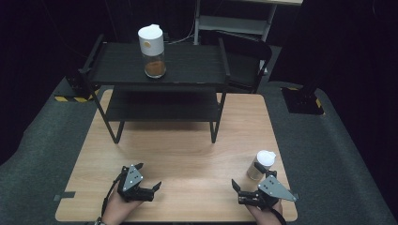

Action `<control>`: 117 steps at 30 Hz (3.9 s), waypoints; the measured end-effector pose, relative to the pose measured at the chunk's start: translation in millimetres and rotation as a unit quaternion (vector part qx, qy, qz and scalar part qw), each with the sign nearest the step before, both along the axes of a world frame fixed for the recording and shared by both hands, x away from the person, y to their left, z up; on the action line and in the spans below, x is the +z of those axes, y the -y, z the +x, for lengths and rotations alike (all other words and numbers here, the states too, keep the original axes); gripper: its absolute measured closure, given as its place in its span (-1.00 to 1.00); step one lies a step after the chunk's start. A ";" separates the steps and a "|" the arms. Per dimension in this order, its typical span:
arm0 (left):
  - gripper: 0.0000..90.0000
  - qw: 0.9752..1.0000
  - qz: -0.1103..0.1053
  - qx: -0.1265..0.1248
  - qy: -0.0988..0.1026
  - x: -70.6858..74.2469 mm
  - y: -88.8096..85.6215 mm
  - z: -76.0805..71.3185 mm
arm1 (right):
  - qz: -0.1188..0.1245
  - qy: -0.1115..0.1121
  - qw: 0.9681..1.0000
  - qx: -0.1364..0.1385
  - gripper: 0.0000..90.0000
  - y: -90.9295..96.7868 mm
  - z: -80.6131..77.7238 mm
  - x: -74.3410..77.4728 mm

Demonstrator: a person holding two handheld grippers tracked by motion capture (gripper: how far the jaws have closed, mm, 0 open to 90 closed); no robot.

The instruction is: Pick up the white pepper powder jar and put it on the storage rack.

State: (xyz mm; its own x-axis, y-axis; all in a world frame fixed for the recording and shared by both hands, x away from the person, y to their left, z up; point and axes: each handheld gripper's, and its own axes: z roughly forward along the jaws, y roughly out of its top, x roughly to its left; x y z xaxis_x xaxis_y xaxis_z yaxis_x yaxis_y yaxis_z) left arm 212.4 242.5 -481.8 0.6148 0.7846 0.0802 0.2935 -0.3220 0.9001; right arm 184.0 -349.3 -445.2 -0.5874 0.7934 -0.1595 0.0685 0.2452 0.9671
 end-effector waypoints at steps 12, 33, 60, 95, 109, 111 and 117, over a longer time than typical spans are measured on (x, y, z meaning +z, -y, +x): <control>-0.98 1.000 0.006 -0.004 0.000 0.8 1.0 0.3 | 0.011 0.011 0.999 -0.040 -0.98 15.9 -6.3 2.3; -0.97 1.000 0.004 -0.010 -0.001 0.8 -0.5 1.5 | 0.025 -0.022 0.995 -0.097 -0.94 37.9 2.1 -8.1; -0.97 1.000 0.001 -0.011 -0.002 0.4 -1.0 0.6 | 0.028 -0.069 0.993 -0.089 -0.61 48.2 33.9 -24.9; -0.97 1.000 0.011 -0.014 0.008 -0.2 1.5 -4.8 | 0.070 -0.064 0.992 -0.079 -0.34 50.2 43.9 -38.4; -0.97 1.000 0.011 -0.014 0.008 -0.2 1.1 -5.3 | 0.073 -0.058 0.993 -0.079 -0.33 49.0 40.5 -37.7; -0.97 1.000 0.011 -0.014 0.008 -0.2 1.1 -5.3 | 0.073 -0.056 0.993 -0.077 -0.33 48.7 39.3 -36.6; -0.97 1.000 0.009 -0.015 0.007 -0.1 0.5 -4.7 | 0.068 -0.041 0.995 -0.059 -0.33 42.7 32.5 -28.5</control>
State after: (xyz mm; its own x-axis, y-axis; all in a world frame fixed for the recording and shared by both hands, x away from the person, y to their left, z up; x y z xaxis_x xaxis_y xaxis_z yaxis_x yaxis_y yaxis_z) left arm 207.7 242.0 -481.9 0.6371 0.7639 0.1027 0.2716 -0.3471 0.8976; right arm 216.5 -392.1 -473.7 -0.4949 0.8689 -0.0018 0.1689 0.0982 0.9807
